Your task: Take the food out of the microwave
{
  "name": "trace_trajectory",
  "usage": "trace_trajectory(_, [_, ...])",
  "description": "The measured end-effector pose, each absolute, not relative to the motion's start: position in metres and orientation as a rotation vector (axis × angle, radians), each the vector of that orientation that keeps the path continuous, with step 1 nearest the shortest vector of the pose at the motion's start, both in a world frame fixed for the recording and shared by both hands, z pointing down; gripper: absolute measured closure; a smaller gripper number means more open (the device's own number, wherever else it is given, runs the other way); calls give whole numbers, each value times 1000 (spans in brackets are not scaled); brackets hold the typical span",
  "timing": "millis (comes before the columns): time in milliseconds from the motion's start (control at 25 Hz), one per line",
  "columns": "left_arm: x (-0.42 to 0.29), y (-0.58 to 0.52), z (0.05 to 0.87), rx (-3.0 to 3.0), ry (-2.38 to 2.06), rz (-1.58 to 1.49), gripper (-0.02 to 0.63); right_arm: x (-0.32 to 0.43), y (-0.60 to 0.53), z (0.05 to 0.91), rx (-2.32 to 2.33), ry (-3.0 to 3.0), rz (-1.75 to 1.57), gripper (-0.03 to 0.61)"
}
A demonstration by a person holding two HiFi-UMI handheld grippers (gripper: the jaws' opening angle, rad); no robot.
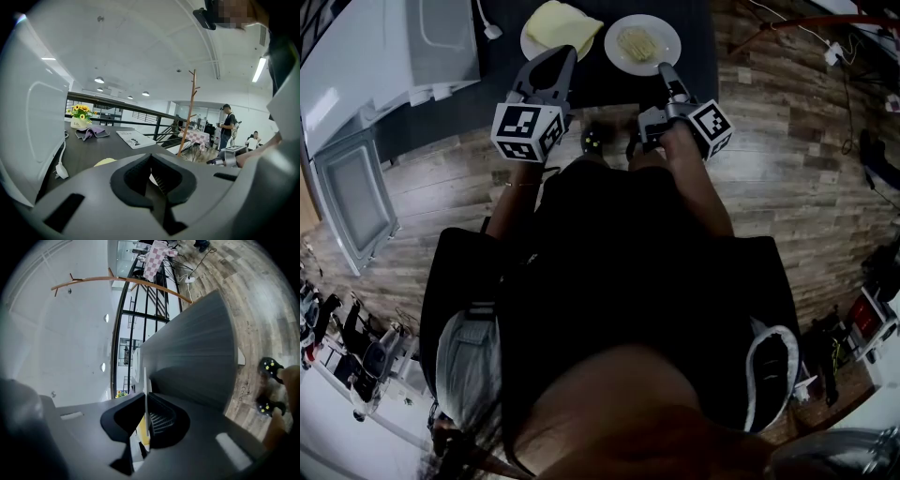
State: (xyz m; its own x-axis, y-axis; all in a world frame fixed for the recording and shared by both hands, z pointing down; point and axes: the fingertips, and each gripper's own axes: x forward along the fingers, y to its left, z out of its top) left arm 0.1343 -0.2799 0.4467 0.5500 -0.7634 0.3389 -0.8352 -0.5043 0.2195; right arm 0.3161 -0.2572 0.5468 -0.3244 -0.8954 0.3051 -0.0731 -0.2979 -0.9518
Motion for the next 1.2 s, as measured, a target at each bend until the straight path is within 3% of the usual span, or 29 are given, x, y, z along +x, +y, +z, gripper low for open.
trace_trajectory(1200, [130,-267,439,2448,-1326,268,606,311,-255,543,-1551,1698,-1636,532])
